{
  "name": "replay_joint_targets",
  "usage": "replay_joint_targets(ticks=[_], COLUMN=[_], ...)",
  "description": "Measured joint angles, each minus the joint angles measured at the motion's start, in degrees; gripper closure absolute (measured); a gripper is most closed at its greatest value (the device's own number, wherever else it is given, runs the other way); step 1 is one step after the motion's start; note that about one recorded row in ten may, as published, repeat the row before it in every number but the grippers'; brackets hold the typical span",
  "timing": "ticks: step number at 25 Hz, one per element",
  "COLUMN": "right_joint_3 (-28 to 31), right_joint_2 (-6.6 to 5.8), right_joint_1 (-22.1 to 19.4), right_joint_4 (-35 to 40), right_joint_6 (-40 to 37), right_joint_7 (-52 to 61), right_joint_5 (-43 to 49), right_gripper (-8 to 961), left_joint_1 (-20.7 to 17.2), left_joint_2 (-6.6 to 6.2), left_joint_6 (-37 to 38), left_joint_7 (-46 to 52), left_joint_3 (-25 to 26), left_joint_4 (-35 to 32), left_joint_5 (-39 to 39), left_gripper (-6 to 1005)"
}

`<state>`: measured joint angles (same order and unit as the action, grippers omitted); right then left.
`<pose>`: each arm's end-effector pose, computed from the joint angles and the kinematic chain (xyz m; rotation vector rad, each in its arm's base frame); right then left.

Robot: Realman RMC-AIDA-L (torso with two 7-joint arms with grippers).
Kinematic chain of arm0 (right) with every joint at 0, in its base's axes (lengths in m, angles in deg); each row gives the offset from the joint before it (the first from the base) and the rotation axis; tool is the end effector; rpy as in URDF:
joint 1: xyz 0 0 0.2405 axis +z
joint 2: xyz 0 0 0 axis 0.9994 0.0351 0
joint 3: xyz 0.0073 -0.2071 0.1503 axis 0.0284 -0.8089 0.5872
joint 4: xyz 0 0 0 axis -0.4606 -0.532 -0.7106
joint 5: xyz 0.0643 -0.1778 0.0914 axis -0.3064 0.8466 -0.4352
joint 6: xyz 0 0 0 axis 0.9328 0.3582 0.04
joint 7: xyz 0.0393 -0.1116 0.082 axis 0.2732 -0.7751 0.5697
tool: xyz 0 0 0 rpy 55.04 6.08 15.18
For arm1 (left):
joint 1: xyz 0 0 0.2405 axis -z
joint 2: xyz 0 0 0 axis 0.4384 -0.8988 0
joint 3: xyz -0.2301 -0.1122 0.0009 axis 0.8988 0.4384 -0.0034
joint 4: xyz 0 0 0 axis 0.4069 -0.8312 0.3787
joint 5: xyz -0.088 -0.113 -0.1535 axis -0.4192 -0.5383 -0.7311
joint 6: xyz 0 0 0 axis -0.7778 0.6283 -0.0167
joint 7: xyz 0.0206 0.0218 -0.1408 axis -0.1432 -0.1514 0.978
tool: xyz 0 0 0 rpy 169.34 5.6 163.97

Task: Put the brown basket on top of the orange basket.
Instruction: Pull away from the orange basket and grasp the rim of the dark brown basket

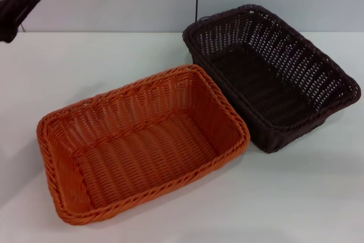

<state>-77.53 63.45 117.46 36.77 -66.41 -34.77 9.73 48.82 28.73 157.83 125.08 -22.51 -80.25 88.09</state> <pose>0.3272 0.3634 0.1191 -1.3398 0.5127 1.1066 -0.2429 0.3085 0.0843 -1.8779 -0.1844 -1.5794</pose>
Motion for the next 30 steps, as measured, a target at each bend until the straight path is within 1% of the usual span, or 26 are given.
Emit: replay_joint_targets(ticks=[1,3,4,5,6,7,8,9,10,11,12,13,14,15,16,17,18,19,21,22,23,24,25,28,29,30], right_joint_3=[-0.9,-3.3,-6.1,-6.1,-9.7,-9.7,-11.6,-14.9,-14.9,-16.2,-17.7,-17.9,-18.1,-18.1,-17.8,-17.4,-17.4,-16.0,-14.5,-14.5,-13.9,-13.7,-13.7,-14.6,-16.3,-16.3], right_joint_2=[-0.23,-0.88,-1.78,-1.78,-2.76,-2.76,-3.35,-4.68,-4.68,-5.60,-7.48,-8.38,-9.63,-9.63,-11.77,-12.92,-12.92,-14.81,-16.28,-16.28,-16.80,-17.29,-17.29,-17.62,-17.66,-17.66], right_joint_1=[0.1,0.1,0.1,0.1,-0.3,-0.3,-0.6,-1.2,-1.2,-1.3,-1.2,-0.9,-0.2,-0.2,1.5,2.8,2.8,5.7,8.8,8.8,10.2,12.7,12.7,16.2,18.2,18.2], right_joint_4=[0.3,0.8,1.8,1.8,3.9,3.9,5.5,9.6,9.6,12.0,17.5,19.9,22.8,22.8,27.0,29.1,29.1,32.3,34.7,34.7,35.9,37.6,37.6,39.2,39.4,39.4], right_joint_6=[0.0,0.1,0.1,0.1,0.1,0.1,0.1,0.1,0.1,0.1,0.0,-0.2,-1.0,-1.0,-3.5,-5.5,-5.5,-10.3,-15.8,-15.8,-18.5,-22.7,-22.7,-28.2,-30.3,-30.3], right_joint_7=[1.1,3.5,6.5,6.5,11.5,11.5,14.6,20.9,20.9,24.6,32.6,36.3,40.6,40.6,46.4,48.7,48.7,51.3,51.1,51.1,50.2,48.4,48.4,45.9,44.4,44.4], right_joint_5=[0.0,0.1,0.1,0.1,0.2,0.2,0.5,2.5,2.5,4.4,10.4,14.1,19.2,19.2,27.5,32.1,32.1,40.6,47.3,47.3,50.5,55.7,55.7,62.9,67.3,67.3], right_gripper=[331,331,331,331,331,331,331,331,331,331,331,331,332,332,332,332,332,332,332,332,332,332,332,332,332,332], left_joint_1=[-0.3,-0.4,-0.6,-0.6,-0.6,-0.7,-0.8,-0.9,-0.9,-0.9,-1.0,-1.0,-1.0,-1.0,-0.9,-0.9,-0.9,-0.9,-0.9,-0.9,-1.0,-1.0,-1.0,-1.0,-0.9,-0.9], left_joint_2=[0.00,0.01,0.03,0.03,0.03,-0.02,-0.09,-0.09,-0.09,-0.09,-0.11,-0.11,-0.12,-0.12,-0.13,-0.14,-0.14,-0.17,-0.22,-0.23,-0.24,-0.25,-0.25,-0.24,-0.25,-0.25], left_joint_6=[0.6,0.7,0.8,0.8,0.8,1.0,1.2,1.2,1.2,1.2,1.1,1.1,1.0,1.0,0.8,0.8,0.8,0.8,0.8,0.8,0.8,0.8,0.8,0.8,0.8,0.8], left_joint_7=[-3.3,-4.1,-5.4,-5.4,-5.4,-6.7,-7.0,-7.0,-7.0,-7.0,-7.6,-7.6,-7.8,-7.8,-7.9,-7.9,-7.9,-8.0,-8.0,-8.1,-8.3,-8.4,-8.4,-8.7,-8.8,-8.8], left_joint_3=[0.1,0.2,0.2,0.2,0.2,0.2,0.2,0.1,0.1,0.1,0.0,0.0,0.0,0.0,0.0,0.0,0.0,0.0,0.0,0.1,0.1,0.2,0.2,0.8,0.9,0.9], left_joint_4=[3.7,4.5,6.0,6.0,6.0,8.5,8.9,9.0,9.0,9.0,9.1,9.1,9.1,9.1,9.1,9.1,9.1,9.2,9.2,9.2,9.2,9.2,9.2,9.2,9.2,9.2], left_joint_5=[-2.4,-3.0,-4.1,-4.1,-4.1,-5.3,-5.3,-5.3,-5.3,-5.3,-5.2,-5.2,-5.0,-5.0,-4.9,-4.9,-4.9,-4.9,-5.0,-5.1,-5.1,-5.3,-5.3,-5.3,-5.3,-5.3], left_gripper=[188,188,188,188,189,189,189,189,189,189,189,189,189,189,188,188,188,188,188,188,188,188,188,188,189,189])
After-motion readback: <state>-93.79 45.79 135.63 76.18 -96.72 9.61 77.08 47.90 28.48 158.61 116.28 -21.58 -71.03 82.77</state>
